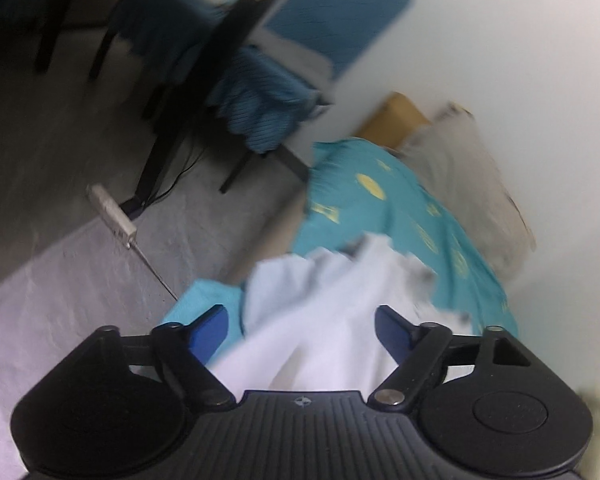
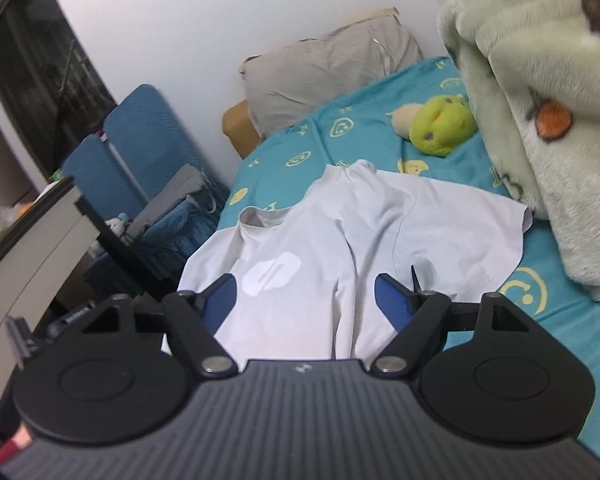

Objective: Fold clothes

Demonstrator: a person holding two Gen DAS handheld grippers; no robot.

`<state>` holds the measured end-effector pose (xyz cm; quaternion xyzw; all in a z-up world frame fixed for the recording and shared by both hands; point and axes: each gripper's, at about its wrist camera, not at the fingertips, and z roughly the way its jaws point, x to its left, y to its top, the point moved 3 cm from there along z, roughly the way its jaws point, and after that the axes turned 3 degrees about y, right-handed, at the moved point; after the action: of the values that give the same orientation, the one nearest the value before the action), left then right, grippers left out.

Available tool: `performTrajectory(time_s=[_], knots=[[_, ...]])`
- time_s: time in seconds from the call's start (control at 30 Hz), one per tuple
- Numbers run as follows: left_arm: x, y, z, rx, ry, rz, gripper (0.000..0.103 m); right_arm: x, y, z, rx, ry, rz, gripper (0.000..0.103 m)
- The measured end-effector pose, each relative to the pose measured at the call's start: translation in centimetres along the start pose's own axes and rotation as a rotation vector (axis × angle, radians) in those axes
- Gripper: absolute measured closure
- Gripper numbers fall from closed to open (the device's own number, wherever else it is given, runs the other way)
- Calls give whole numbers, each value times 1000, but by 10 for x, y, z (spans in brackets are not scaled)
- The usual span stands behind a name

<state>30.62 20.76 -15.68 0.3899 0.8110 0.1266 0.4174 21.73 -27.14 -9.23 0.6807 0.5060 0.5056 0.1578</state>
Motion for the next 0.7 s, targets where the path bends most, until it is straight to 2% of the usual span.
performTrajectory(time_s=[0.1,0.17,0.23,0.3,0.37,0.4,0.43,0.47,0.53,0.63,0.7], knots=[[20,8,36,5,-28,-64,33,-6,1,20,5,-10,2,25],[29,11,59,15,-52,-120,40,-5,-2,39,-1,-50,-70,25],[32,12,80,37,-44,-143,46,-4,-4,59,-8,-90,-141,25],[33,12,97,59,-43,-151,52,-6,-6,77,19,-61,-110,25],[33,12,111,81,-43,-150,65,-8,-10,88,35,-56,-117,25],[31,12,117,90,-35,-136,67,-10,-12,90,46,-58,-111,25],[29,12,122,96,-22,-117,75,-11,-15,92,57,-59,-105,25],[26,13,125,95,-9,-97,89,-15,-17,92,69,-54,-85,25],[18,18,126,72,11,-49,101,-19,-18,91,78,-66,-56,25],[-2,36,118,5,-5,28,102,-23,-19,88,75,-74,-16,25],[-9,57,111,-33,-34,20,102,-22,-18,85,53,-75,-4,25]])
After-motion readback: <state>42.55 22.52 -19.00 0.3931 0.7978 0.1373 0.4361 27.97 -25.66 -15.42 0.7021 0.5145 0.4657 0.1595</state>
